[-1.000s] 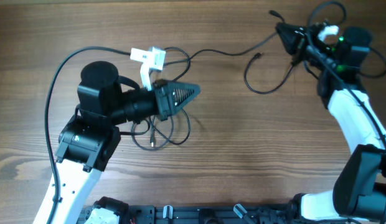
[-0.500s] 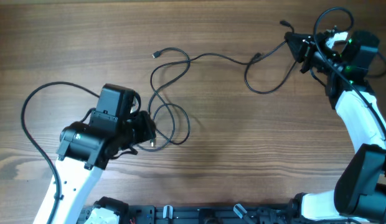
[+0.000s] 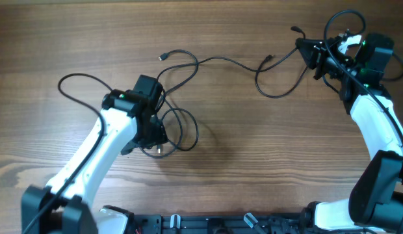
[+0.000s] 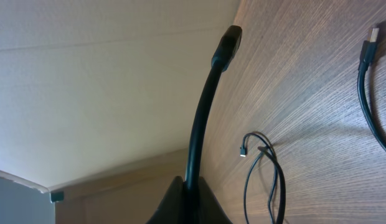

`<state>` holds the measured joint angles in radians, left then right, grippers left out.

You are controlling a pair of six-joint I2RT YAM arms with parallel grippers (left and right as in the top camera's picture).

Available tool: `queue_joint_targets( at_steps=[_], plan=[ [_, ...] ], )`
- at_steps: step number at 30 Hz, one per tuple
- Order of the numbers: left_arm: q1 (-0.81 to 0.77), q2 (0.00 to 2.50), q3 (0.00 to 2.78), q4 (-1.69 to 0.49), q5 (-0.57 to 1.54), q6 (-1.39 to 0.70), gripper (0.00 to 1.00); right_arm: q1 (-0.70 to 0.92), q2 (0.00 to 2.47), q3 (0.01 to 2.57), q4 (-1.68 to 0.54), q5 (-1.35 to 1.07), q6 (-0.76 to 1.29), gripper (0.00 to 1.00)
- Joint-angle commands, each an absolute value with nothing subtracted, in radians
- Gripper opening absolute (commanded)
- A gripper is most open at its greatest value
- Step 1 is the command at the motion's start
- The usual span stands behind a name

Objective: Untangle cables

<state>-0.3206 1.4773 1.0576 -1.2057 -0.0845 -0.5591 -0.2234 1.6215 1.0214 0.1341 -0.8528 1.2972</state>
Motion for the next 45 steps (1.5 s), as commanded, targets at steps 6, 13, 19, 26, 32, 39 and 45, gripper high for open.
queue_joint_targets(
  at_steps=[6,13,19,26,32,39,45],
  plan=[
    [-0.316,1.62,1.054,-1.117,-0.26,-0.492,0.84,-0.22,1.599,1.026,0.114,-0.832,1.23,0.04],
    [-0.284,1.627,0.97,-0.973,-0.259,-0.343,0.82,-0.22,1.599,1.026,0.111,-0.823,1.23,0.04],
    [-0.212,1.627,0.86,-0.844,-0.228,-0.344,0.77,-0.22,1.599,1.026,0.111,-0.809,1.23,0.04],
    [-0.205,1.627,0.782,-0.664,-0.225,-0.344,0.61,-0.22,1.599,1.026,0.111,-0.809,1.23,0.04],
    [-0.205,1.627,0.717,-0.575,-0.171,-0.344,0.34,-0.22,1.599,1.026,0.111,-0.809,1.231,0.04],
    [-0.205,1.618,0.725,-0.558,-0.067,-0.344,0.04,-0.22,1.599,1.026,0.158,-0.892,1.231,0.05],
    [-0.204,1.362,0.905,-0.687,-0.08,-0.347,0.04,-0.22,1.576,1.027,0.353,-1.004,1.327,0.05]
  ],
)
